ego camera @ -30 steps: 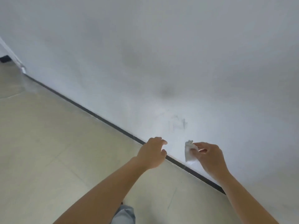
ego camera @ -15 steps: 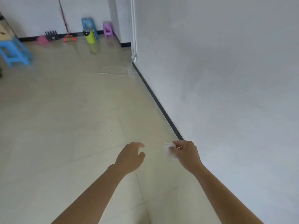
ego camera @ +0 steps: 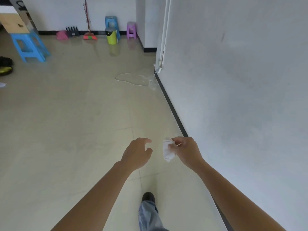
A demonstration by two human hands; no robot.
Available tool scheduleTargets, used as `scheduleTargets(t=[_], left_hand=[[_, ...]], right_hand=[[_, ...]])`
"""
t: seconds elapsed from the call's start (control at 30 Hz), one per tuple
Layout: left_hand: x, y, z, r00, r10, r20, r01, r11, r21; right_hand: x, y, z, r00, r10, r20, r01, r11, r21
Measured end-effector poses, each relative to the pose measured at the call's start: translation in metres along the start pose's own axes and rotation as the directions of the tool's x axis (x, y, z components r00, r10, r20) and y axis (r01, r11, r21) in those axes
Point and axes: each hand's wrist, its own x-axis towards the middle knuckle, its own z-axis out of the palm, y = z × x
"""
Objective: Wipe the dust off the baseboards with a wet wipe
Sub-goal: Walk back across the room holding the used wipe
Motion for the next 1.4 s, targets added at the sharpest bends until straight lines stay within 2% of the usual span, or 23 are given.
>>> scheduleTargets(t=[0.27, 0.5, 0.73, 0.87, 1.17, 1.4], left_hand=[[0.216, -0.015, -0.108, 0.997, -0.053, -0.05, 0.052, 0.998, -0.018], [0.396, -0.068, -0.205, 0.985, -0.118, -0.123, 0.101, 0.985, -0.137], [0.594, -0.151, -0.338, 0.988, -0.094, -0.121, 0.085, 0.993, -0.076], [0.699, -0.178, -0.414, 0.984, -0.109, -0.142, 0.095, 0.991, -0.098], [0.973, -0.237, -0.526, 0.986, -0.072, -0.148, 0.064, 0.996, -0.063], [1.2, -0.27, -0.622, 0.979, -0.114, -0.167, 0.109, 0.993, -0.037]], right_hand=[[0.242, -0.094, 0.003, 0.999, -0.054, 0.01, 0.054, 0.999, 0.0], [0.448, -0.165, 0.051, 0.998, -0.056, 0.003, 0.056, 0.998, 0.007], [0.67, -0.265, 0.117, 0.997, -0.067, -0.032, 0.068, 0.996, 0.054], [0.783, -0.328, 0.138, 0.997, -0.081, -0.018, 0.081, 0.996, 0.048], [1.07, -0.417, 0.177, 0.99, -0.134, -0.043, 0.134, 0.991, 0.006], [1.3, -0.479, 0.19, 0.996, -0.08, -0.039, 0.082, 0.996, 0.038]])
